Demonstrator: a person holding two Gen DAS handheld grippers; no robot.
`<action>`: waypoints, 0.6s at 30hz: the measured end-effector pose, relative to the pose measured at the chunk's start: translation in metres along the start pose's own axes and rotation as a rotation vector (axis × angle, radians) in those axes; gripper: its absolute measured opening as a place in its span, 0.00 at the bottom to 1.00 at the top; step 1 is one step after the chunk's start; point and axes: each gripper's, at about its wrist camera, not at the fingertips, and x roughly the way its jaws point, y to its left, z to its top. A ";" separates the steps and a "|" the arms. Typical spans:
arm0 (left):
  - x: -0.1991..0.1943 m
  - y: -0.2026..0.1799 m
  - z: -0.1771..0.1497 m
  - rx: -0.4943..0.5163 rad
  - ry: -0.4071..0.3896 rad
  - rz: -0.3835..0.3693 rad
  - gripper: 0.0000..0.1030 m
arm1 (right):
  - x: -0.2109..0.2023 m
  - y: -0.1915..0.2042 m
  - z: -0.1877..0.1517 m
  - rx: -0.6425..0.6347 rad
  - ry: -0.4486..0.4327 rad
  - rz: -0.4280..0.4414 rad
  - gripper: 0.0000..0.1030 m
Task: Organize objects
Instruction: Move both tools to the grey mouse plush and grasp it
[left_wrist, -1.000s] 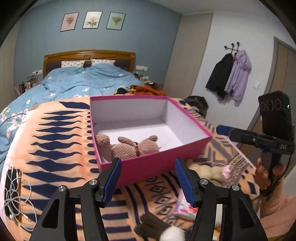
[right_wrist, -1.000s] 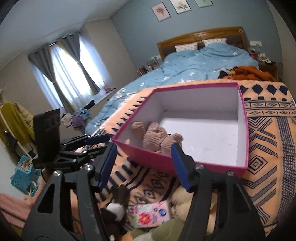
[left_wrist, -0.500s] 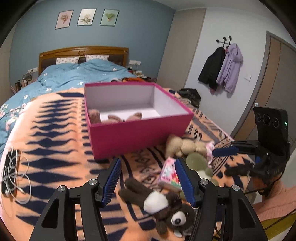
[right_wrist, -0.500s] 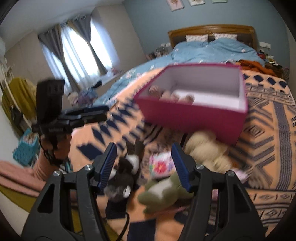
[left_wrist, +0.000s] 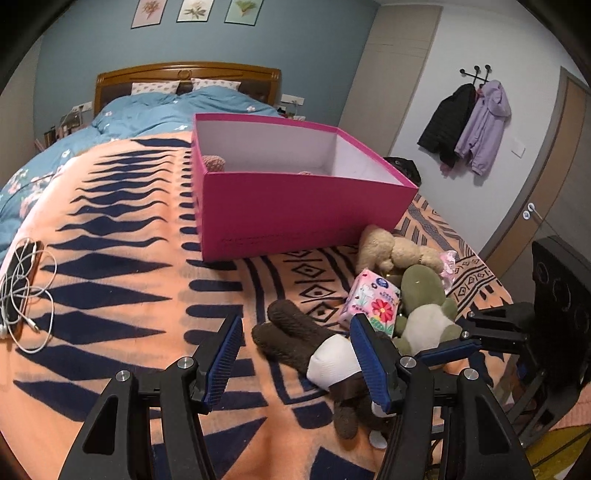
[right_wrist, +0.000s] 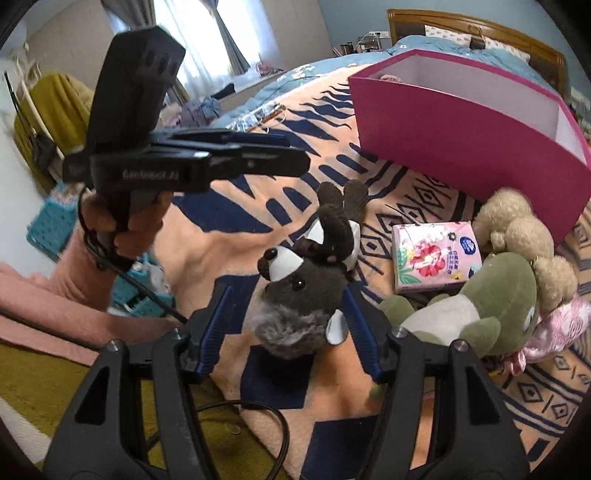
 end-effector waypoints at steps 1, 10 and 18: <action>0.001 0.001 0.000 -0.003 0.000 -0.001 0.60 | 0.005 0.002 0.000 -0.015 0.017 -0.027 0.61; 0.009 0.007 -0.003 -0.023 0.014 -0.008 0.60 | 0.031 0.024 -0.005 -0.198 0.081 -0.177 0.54; 0.007 0.011 -0.002 -0.030 0.006 -0.019 0.60 | 0.013 -0.009 0.013 -0.134 0.021 -0.135 0.48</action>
